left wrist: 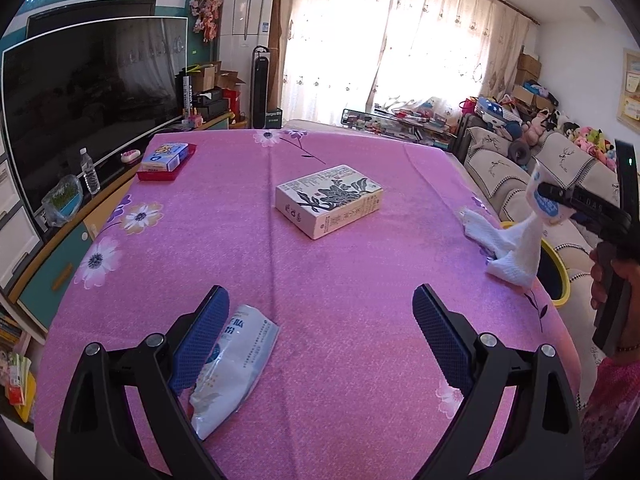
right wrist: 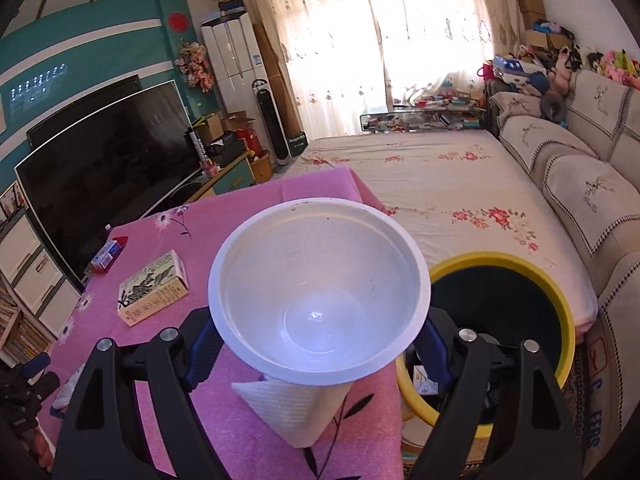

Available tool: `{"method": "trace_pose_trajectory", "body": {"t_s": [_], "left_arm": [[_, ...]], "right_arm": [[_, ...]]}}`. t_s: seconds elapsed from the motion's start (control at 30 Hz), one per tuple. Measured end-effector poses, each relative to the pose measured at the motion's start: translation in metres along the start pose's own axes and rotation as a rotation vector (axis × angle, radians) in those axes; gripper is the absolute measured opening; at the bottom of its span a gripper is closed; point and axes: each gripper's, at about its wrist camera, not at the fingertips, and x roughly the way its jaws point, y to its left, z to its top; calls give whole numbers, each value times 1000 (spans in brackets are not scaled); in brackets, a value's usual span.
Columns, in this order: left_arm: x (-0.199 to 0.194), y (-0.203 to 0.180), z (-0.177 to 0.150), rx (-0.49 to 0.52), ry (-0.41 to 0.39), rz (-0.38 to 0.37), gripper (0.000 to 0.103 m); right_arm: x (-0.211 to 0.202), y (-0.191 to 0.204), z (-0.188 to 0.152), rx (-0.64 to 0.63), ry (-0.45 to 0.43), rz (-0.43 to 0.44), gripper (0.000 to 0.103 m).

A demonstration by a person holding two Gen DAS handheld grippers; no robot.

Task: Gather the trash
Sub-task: 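Lift the pudding cup with the right tool toward the bin, then hold the pudding cup up with the right tool while the left tool grasps the hanging white cloth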

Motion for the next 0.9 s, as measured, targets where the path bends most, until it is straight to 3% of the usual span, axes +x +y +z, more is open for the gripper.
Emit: {"method": "trace_pose_trajectory", "body": {"t_s": [0.27, 0.5, 0.67, 0.9], "left_arm": [[9, -50, 4, 116, -24, -189, 92], [12, -121, 20, 347, -171, -369, 92], [21, -155, 42, 398, -232, -486, 98], [41, -180, 60, 460, -333, -482, 98]], "right_arm": [[-36, 49, 41, -137, -35, 99, 77], [-59, 76, 62, -187, -22, 186, 77], [-72, 87, 69, -198, 3, 248, 77], [-85, 101, 73, -223, 13, 291, 77]]}}
